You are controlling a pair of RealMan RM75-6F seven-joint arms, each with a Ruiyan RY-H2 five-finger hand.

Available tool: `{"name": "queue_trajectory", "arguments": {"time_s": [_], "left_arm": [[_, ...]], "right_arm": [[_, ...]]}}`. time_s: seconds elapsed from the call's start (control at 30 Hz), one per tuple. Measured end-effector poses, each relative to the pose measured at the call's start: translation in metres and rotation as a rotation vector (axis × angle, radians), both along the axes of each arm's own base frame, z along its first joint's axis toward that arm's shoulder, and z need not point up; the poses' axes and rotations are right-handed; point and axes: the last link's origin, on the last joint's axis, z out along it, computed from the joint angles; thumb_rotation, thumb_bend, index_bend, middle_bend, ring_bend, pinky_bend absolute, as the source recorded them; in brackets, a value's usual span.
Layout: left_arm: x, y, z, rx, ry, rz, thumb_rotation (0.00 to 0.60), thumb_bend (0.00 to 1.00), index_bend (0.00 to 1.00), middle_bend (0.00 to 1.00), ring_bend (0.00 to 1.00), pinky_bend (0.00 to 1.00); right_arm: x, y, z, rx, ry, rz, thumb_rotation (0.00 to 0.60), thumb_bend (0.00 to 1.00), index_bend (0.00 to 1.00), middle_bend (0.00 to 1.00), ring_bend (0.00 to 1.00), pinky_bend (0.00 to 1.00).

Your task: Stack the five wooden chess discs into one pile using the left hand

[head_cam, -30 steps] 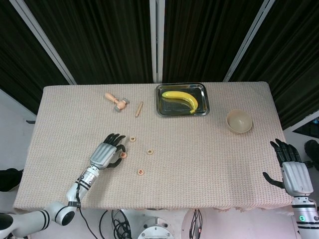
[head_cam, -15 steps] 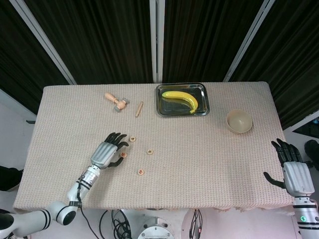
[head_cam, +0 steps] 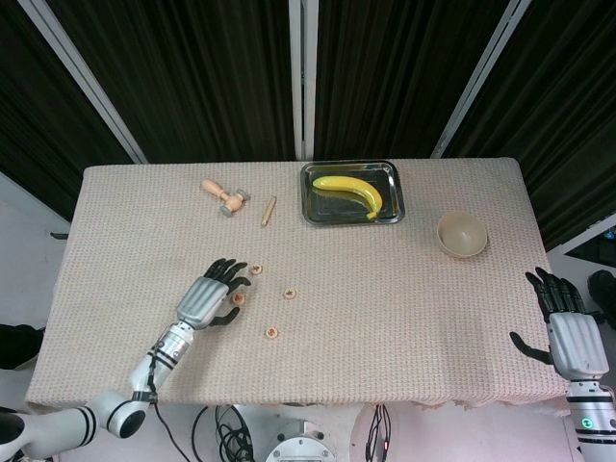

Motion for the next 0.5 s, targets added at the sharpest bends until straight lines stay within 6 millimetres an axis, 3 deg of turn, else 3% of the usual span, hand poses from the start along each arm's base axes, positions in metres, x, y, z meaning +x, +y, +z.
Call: {"name": "queue_trajectory", "arguments": {"time_s": [0.23,0.5], "left_arm": [[0.022,-0.026,0.0,-0.042,-0.031,-0.11,0.6,0.36,0.28,0.07,0.0,0.0],[0.04,-0.054,-0.023,-0.137,-0.052,-0.192,0.6,0.35,0.27,0.07,0.0,0.0]], "right_arm": [[0.001,0.0,-0.002,0.006,0.001,0.003,0.6,0.16,0.0,0.0,0.0,0.0],[0.001,0.001,-0.001,0.008,-0.006,0.003,0.6,0.16,0.0,0.0,0.0,0.0]]}}
